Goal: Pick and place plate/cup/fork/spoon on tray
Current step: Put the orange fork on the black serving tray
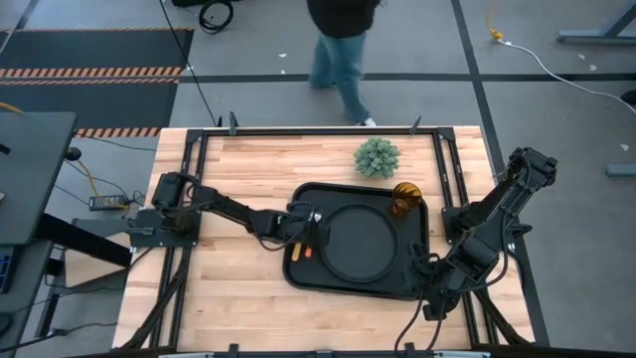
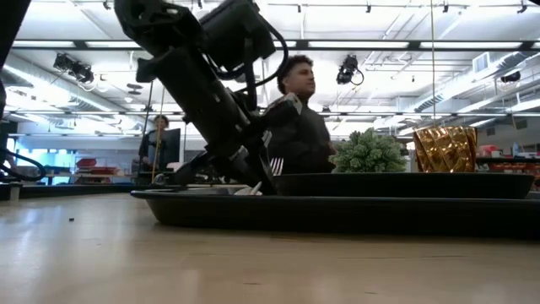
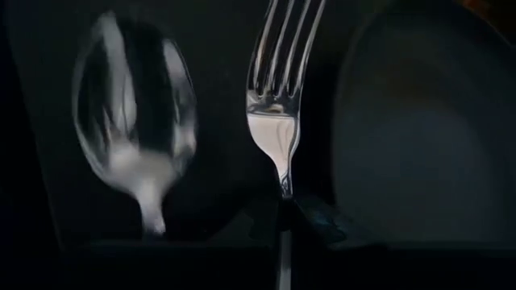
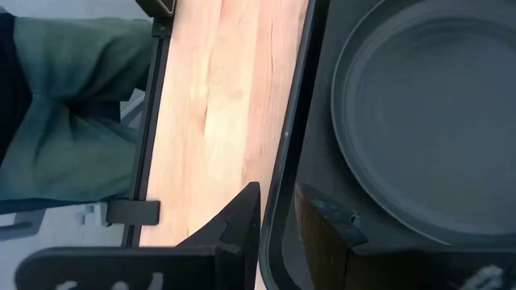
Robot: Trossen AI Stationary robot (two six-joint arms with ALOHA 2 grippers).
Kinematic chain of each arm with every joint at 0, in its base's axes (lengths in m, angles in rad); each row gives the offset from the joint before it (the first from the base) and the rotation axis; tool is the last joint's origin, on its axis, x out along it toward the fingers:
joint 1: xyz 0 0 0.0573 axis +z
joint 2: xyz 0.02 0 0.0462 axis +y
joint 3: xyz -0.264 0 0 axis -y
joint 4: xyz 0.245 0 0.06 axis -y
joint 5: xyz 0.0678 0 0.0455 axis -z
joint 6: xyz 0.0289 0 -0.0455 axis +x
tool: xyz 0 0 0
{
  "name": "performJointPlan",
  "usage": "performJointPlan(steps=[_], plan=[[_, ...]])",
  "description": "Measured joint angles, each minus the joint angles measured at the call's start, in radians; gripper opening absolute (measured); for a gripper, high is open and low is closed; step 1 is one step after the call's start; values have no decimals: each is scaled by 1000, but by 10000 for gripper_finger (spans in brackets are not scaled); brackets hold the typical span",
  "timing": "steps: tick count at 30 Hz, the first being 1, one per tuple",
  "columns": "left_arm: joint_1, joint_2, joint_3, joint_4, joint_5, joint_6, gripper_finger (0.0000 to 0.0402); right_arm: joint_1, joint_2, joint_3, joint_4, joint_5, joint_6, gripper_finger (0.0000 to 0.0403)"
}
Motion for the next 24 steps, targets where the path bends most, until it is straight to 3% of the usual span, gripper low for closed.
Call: performJointPlan(steps=[24], plan=[[137,5,0,-17,-23,92,27,3,0,0,-9,-53,6,87]])
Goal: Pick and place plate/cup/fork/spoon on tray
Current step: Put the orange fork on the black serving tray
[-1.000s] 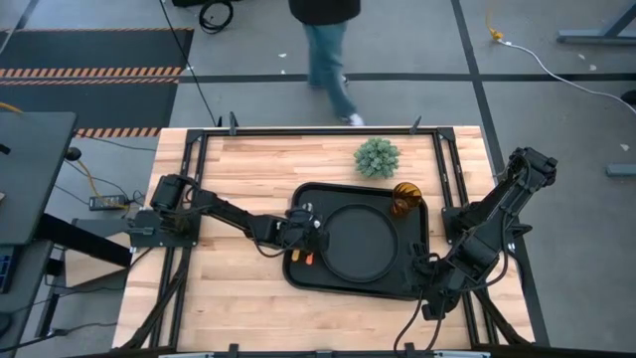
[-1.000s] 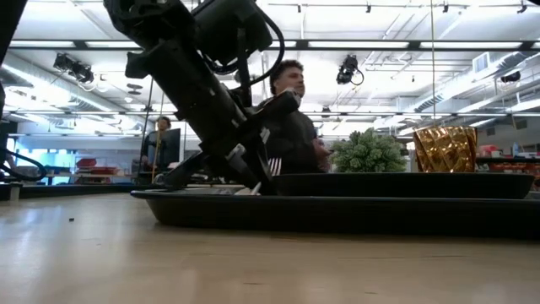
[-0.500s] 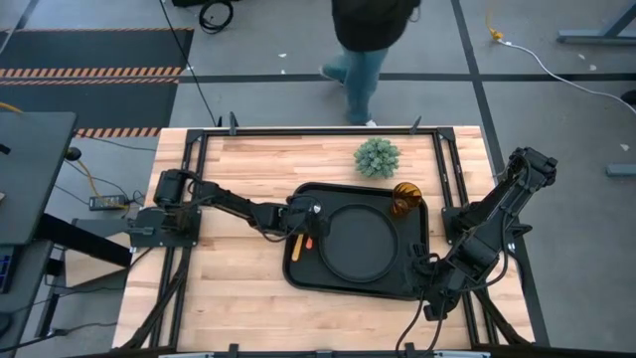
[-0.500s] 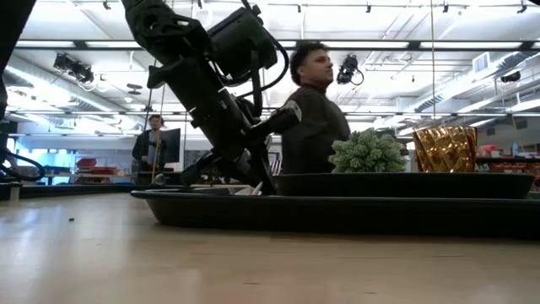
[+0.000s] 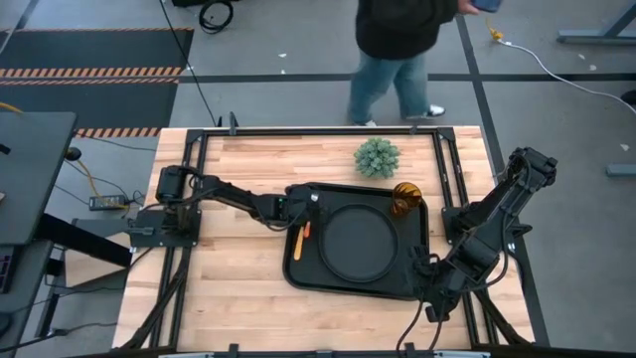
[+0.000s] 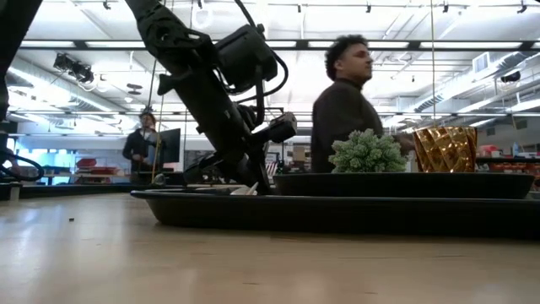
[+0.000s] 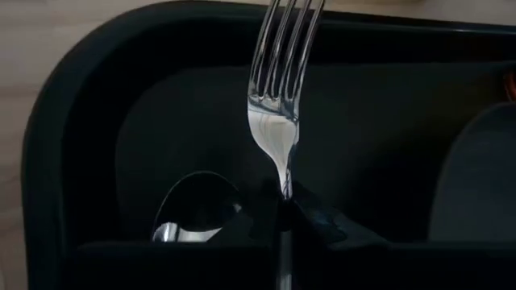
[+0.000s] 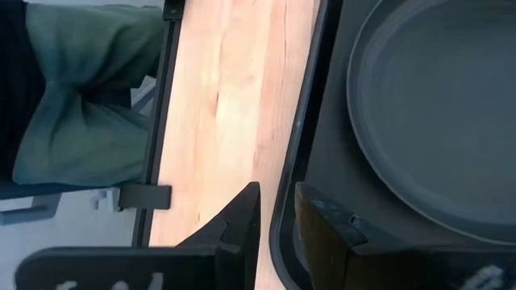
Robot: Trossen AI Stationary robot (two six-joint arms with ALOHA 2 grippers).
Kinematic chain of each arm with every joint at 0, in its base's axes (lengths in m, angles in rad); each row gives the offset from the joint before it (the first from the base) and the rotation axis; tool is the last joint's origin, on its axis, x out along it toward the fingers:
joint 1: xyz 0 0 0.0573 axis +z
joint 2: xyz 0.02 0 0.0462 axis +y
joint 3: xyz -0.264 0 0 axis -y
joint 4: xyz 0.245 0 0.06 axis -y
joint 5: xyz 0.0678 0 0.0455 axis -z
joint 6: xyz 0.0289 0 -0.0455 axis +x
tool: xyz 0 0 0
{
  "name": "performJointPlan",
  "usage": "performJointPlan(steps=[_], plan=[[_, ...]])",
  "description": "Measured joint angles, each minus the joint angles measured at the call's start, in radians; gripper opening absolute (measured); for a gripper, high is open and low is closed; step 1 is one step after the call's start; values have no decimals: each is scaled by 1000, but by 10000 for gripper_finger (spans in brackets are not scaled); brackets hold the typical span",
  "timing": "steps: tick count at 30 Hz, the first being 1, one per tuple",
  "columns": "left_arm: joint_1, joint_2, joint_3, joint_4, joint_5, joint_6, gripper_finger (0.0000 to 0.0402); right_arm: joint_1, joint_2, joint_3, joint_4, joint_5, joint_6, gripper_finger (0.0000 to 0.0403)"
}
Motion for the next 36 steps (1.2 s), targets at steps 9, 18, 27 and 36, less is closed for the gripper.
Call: performJointPlan(steps=[9,18,27,36], plan=[[-1,0,0,6,26,-8,27,24,0,0,1,27,-33,87],[-49,0,0,8,99,-58,27,1,0,0,25,53,-67,87],[-151,0,1,83,71,-81,28,1,0,0,26,54,-37,87],[-152,0,1,25,50,-79,28,2,0,0,32,51,41,87]])
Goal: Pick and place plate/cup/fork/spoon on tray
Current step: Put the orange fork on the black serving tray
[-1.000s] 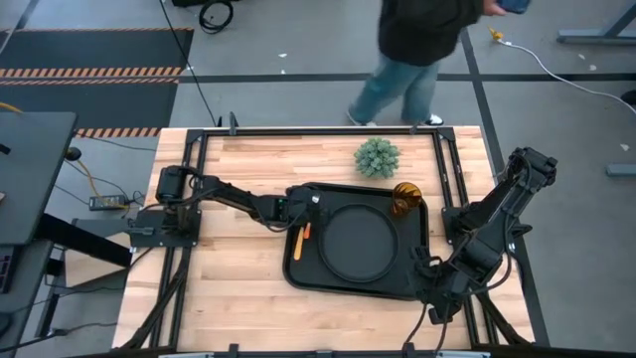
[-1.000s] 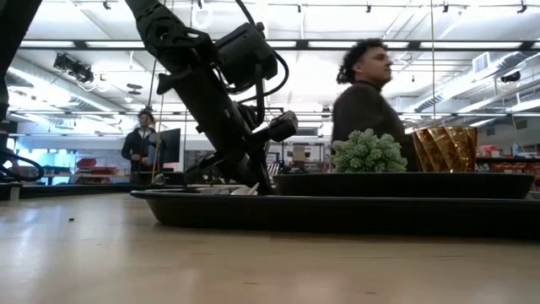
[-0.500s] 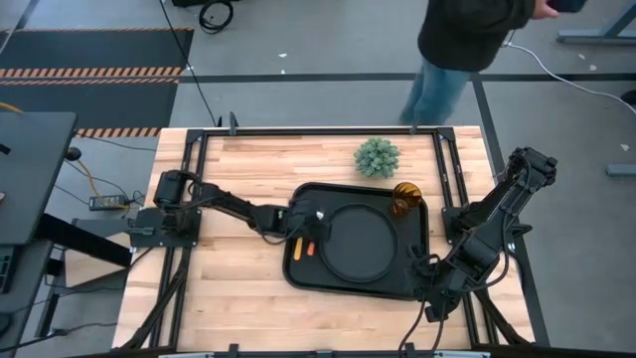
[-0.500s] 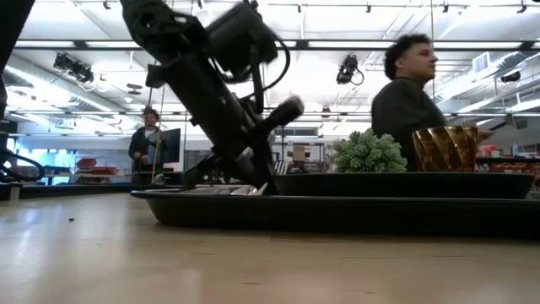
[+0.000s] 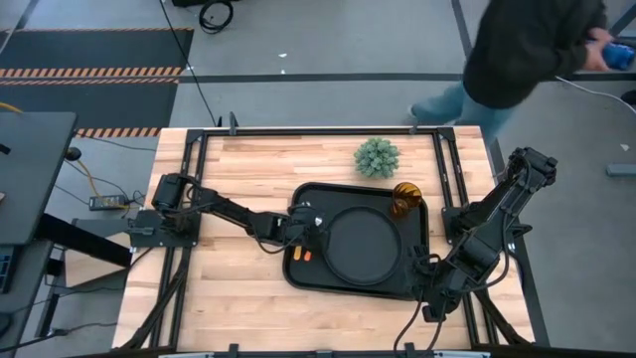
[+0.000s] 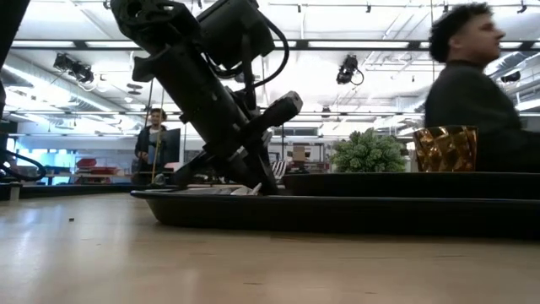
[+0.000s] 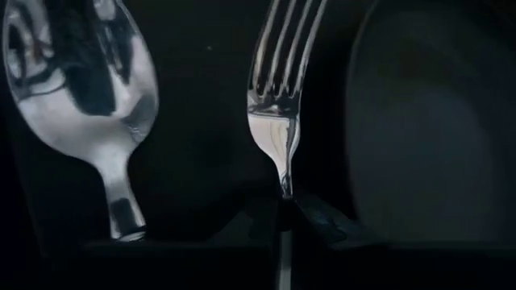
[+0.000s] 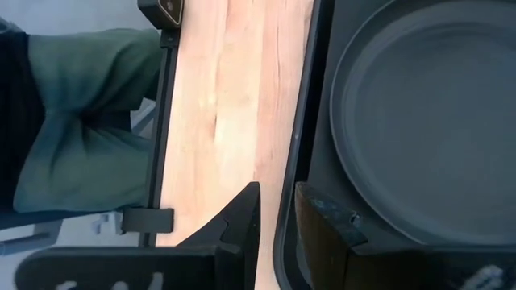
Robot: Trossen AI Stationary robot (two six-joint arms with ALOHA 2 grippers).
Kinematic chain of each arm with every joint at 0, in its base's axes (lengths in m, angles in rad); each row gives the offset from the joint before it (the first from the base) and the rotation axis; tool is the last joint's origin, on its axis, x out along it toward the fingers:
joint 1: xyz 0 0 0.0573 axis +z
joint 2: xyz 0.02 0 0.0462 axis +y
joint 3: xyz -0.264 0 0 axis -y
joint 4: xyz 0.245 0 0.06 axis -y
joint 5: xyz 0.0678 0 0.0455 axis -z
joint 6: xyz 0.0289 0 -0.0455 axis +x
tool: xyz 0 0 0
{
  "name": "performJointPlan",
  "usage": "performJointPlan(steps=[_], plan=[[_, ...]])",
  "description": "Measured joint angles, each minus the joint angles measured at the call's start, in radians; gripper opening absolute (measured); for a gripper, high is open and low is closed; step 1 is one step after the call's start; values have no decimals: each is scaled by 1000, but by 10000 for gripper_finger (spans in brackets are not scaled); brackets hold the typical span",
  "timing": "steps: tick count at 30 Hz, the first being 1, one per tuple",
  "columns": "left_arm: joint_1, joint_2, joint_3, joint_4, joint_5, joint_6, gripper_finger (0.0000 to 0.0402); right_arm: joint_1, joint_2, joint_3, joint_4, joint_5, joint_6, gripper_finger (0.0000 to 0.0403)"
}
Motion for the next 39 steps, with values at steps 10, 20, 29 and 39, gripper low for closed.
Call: performJointPlan(steps=[10,20,29,39], plan=[[3,0,0,-22,64,59,43,1,0,0,0,-24,9,87],[51,0,0,-19,49,76,129,1,0,0,0,-23,17,87],[40,0,0,-18,40,137,142,1,0,0,-1,-16,-14,87],[1,0,0,-18,67,256,142,-29,0,0,-1,29,-106,87]])
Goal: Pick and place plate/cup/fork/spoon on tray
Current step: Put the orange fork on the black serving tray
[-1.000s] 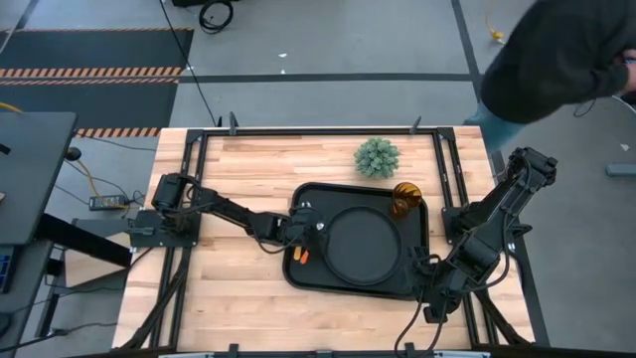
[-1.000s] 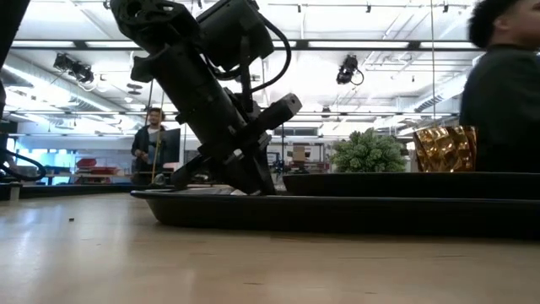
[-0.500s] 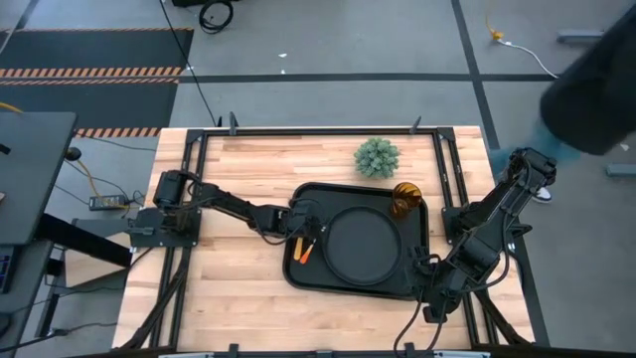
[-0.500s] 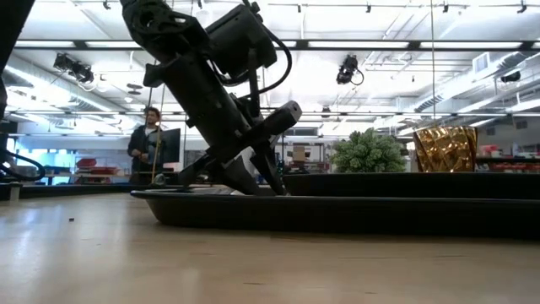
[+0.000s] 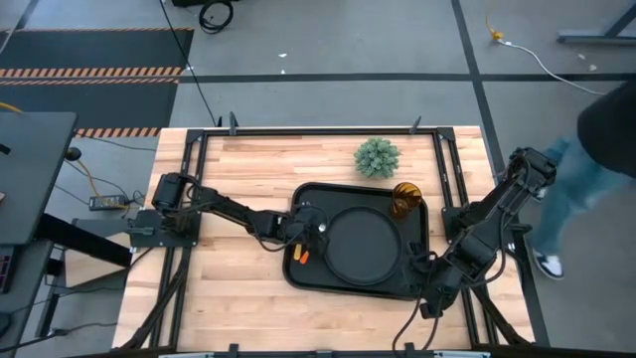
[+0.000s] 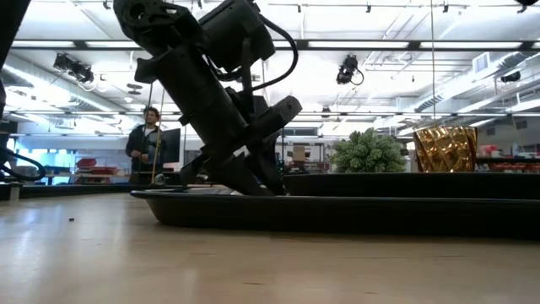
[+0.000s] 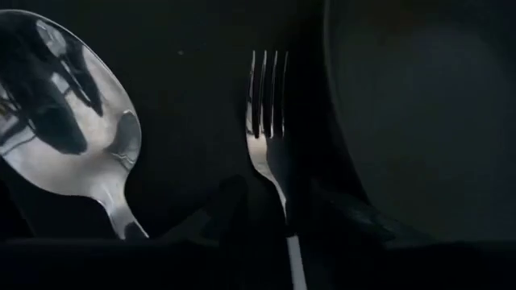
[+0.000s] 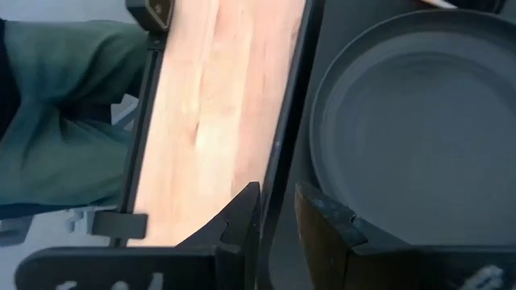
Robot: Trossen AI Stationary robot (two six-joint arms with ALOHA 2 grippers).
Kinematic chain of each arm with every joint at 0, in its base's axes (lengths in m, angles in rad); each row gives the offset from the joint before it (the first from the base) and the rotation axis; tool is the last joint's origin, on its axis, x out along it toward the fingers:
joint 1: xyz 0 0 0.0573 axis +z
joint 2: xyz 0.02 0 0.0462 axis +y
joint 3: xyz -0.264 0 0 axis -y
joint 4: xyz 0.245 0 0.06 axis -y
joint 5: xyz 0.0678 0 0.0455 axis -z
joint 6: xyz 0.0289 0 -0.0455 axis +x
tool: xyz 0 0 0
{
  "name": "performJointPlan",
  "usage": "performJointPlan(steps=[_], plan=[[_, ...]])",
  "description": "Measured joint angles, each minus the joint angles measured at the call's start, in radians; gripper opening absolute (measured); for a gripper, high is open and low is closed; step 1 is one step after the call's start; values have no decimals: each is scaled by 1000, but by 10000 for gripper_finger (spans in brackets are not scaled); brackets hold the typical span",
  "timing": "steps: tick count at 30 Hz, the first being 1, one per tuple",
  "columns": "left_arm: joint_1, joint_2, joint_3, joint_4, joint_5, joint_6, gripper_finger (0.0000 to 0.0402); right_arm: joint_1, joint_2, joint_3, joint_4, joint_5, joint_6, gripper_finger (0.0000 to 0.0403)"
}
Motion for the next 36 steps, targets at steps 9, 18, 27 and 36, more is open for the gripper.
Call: performJointPlan(steps=[9,18,27,36], plan=[[-9,-4,3,-87,0,8,142,-57,0,0,0,-18,-17,87],[0,-5,2,-105,-17,17,142,-74,0,0,0,-34,-15,87],[40,-2,-2,-86,-133,3,141,-71,0,0,1,-35,-6,87],[56,-2,-3,-53,-173,-5,140,-68,0,0,1,-35,-2,87]])
